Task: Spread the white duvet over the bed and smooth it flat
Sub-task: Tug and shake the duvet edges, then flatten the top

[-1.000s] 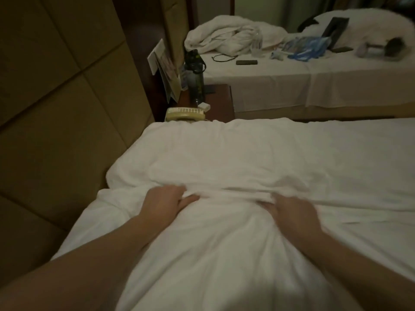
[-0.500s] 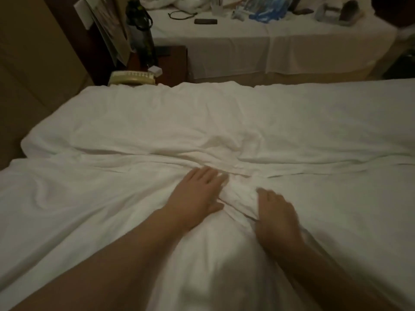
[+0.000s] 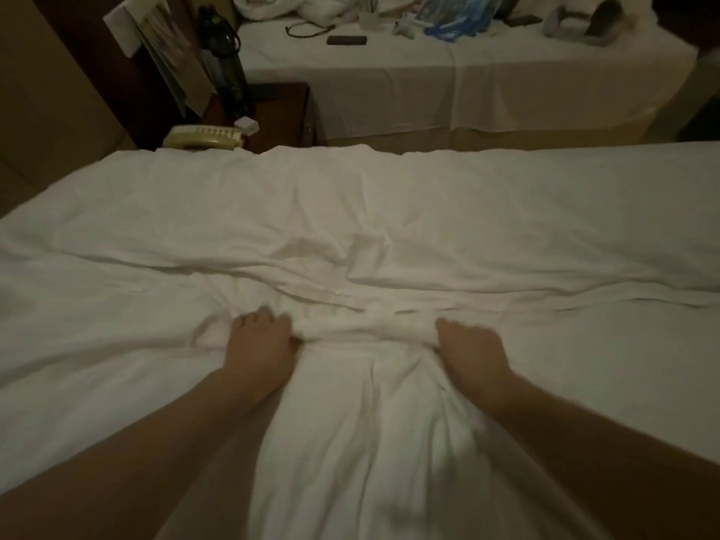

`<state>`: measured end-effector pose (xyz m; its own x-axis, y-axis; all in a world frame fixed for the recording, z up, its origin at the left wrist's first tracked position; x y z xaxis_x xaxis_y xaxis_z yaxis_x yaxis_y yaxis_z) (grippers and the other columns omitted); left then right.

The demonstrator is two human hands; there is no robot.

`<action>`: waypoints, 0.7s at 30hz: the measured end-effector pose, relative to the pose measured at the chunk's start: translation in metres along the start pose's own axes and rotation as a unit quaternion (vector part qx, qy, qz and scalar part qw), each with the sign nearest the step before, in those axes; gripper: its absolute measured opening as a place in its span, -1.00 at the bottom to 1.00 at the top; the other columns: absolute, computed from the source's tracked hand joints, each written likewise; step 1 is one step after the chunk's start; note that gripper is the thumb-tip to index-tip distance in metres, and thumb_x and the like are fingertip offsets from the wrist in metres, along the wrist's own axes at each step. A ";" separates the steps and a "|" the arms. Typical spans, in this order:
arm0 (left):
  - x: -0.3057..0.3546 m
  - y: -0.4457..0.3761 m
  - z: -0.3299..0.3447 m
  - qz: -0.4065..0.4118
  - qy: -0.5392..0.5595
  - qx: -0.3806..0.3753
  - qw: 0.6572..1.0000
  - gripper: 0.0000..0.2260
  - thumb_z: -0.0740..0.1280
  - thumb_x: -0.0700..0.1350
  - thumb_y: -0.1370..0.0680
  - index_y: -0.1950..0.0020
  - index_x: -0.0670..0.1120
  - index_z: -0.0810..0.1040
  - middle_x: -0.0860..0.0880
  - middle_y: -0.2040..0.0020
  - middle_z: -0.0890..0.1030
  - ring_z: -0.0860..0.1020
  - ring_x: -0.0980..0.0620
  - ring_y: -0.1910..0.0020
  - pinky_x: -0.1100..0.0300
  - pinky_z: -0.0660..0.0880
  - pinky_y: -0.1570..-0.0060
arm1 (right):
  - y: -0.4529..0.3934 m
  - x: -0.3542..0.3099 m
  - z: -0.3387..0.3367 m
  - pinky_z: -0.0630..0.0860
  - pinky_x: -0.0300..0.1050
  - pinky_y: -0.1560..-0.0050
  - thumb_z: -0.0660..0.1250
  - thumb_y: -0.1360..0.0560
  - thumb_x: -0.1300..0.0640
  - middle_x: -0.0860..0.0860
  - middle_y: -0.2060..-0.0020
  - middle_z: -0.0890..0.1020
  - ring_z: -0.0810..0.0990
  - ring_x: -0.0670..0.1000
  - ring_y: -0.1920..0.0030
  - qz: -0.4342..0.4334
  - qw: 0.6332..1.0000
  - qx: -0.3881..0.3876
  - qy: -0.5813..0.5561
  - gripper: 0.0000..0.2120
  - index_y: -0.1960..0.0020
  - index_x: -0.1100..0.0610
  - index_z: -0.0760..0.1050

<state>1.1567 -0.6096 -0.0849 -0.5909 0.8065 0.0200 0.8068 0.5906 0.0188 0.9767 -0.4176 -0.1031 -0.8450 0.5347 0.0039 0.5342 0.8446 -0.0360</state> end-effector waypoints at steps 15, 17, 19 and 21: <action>0.125 -0.040 0.011 0.105 0.053 -0.023 0.993 -0.84 0.18 0.08 -0.61 -0.08 0.06 0.46 0.00 0.07 0.63 0.60 -0.08 0.05 0.15 0.29 0.23 | 0.090 0.085 -0.018 0.40 -0.13 0.38 0.60 -0.08 0.20 0.04 0.17 0.53 0.55 0.13 0.28 0.069 0.997 0.015 -0.043 -0.42 -0.04 0.13 0.45; 0.134 -0.045 -0.017 0.139 0.068 0.022 0.988 -0.87 0.22 0.08 -0.58 0.01 0.04 0.46 -0.01 0.17 0.63 0.61 -0.10 0.16 0.13 0.29 0.29 | 0.079 0.114 -0.053 0.35 -0.16 0.44 0.54 -0.21 0.24 0.00 0.21 0.55 0.57 0.10 0.33 0.082 0.994 0.053 -0.039 -0.54 -0.02 0.08 0.45; 0.143 -0.052 -0.052 0.172 0.065 0.091 0.979 -0.83 0.23 0.09 -0.52 0.05 0.03 0.50 -0.02 0.26 0.62 0.61 -0.12 0.29 0.14 0.34 0.37 | 0.066 0.132 -0.095 0.34 -0.17 0.44 0.36 -0.33 0.09 0.01 0.23 0.60 0.59 0.10 0.37 0.082 0.992 0.093 -0.028 -0.72 -0.04 0.05 0.46; 0.139 -0.064 -0.088 0.179 0.086 0.173 0.965 -0.77 0.18 0.07 -0.48 0.04 0.00 0.56 -0.03 0.32 0.62 0.60 -0.14 0.37 0.15 0.39 0.44 | 0.045 0.137 -0.140 0.32 -0.15 0.39 0.27 -0.29 0.08 0.06 0.25 0.63 0.61 0.13 0.37 0.060 0.984 0.167 -0.025 -0.67 -0.04 0.08 0.51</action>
<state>1.0224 -0.5379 0.0049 -0.2429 0.9614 0.1293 0.8943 0.2735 -0.3542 0.8880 -0.3023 0.0354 -0.7810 0.6206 -0.0691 0.5997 0.7147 -0.3599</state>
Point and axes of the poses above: each hand's wrist, its own y-axis away from the middle knuckle, its own z-axis out of the palm, x = y × z, the point moved 9 cm from there along -y, towards the middle knuckle
